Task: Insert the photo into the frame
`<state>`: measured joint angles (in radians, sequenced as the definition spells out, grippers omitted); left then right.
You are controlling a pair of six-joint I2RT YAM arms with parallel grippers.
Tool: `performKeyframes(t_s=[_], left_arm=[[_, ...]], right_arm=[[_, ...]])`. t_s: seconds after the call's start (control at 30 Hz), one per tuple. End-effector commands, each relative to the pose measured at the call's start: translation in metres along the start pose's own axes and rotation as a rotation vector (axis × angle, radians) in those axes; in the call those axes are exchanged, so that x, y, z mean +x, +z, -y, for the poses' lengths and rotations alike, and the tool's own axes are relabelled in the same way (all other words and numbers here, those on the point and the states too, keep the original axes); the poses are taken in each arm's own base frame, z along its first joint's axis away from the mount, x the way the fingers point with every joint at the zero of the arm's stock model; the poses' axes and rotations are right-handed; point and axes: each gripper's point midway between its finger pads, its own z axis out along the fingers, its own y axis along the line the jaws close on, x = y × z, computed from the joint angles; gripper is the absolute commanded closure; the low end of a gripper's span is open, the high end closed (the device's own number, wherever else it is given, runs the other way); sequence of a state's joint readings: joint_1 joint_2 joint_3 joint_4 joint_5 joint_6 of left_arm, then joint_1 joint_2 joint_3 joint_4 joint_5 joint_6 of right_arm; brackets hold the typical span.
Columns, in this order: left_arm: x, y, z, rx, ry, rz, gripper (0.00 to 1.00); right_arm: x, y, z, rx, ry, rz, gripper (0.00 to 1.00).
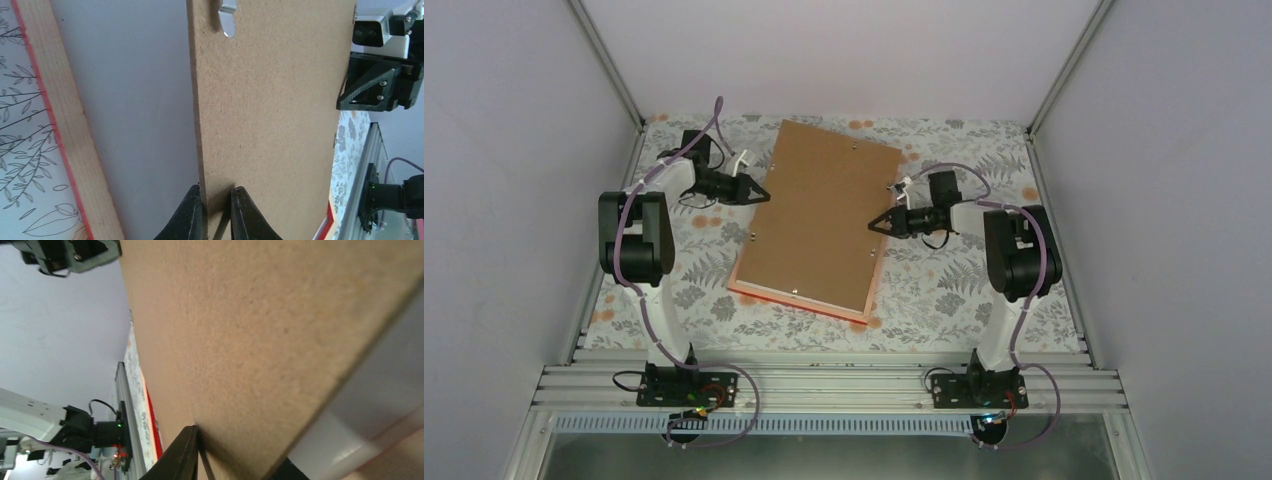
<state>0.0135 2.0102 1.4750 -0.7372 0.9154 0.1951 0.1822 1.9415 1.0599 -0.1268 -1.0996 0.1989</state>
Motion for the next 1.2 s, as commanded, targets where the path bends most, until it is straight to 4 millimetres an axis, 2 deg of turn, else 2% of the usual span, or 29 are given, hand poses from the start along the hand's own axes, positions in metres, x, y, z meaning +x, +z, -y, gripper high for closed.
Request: performKeyframes(t_s=[0.0,0.03,0.1,0.3,0.4,0.5,0.63,0.7,0.83,0.97,1.17], left_arm=[[-0.029,-0.02,-0.038,-0.242,0.113,0.083,0.9],[-0.028,-0.02,-0.039,-0.248,0.112,0.08,0.9],[-0.026,-0.02,-0.044,-0.272,0.109,0.072,0.84],[-0.016,-0.026,-0.046,-0.318,0.155,0.032,0.74],[-0.007,-0.026,-0.044,-0.322,0.185,0.005,0.67],[-0.003,-0.024,-0.043,-0.307,0.188,-0.009,0.67],[-0.004,-0.024,-0.045,-0.31,0.184,-0.001,0.65],[-0.009,-0.027,-0.047,-0.307,0.185,0.02,0.6],[-0.031,-0.025,-0.058,-0.316,0.186,0.057,0.58],[-0.051,-0.01,-0.069,-0.287,0.188,0.067,0.57],[-0.052,0.017,-0.079,-0.252,0.18,0.037,0.58]], right_arm=[[0.027,0.011,0.004,0.073,-0.048,-0.087,0.8],[0.026,0.011,0.005,0.085,-0.054,-0.089,0.76],[0.027,0.009,0.007,0.112,-0.059,-0.099,0.58],[0.035,-0.005,0.008,0.216,-0.086,-0.126,0.22],[0.038,-0.011,-0.001,0.218,-0.094,-0.127,0.22],[0.036,-0.017,-0.013,0.205,-0.115,-0.106,0.21],[0.02,-0.033,-0.02,0.21,-0.125,-0.047,0.21],[0.013,-0.039,-0.016,0.249,-0.133,-0.021,0.23],[0.015,-0.038,0.012,0.341,-0.099,-0.031,0.33],[0.015,-0.032,0.032,0.361,-0.086,-0.044,0.35],[0.003,-0.015,0.053,0.32,-0.046,-0.05,0.42]])
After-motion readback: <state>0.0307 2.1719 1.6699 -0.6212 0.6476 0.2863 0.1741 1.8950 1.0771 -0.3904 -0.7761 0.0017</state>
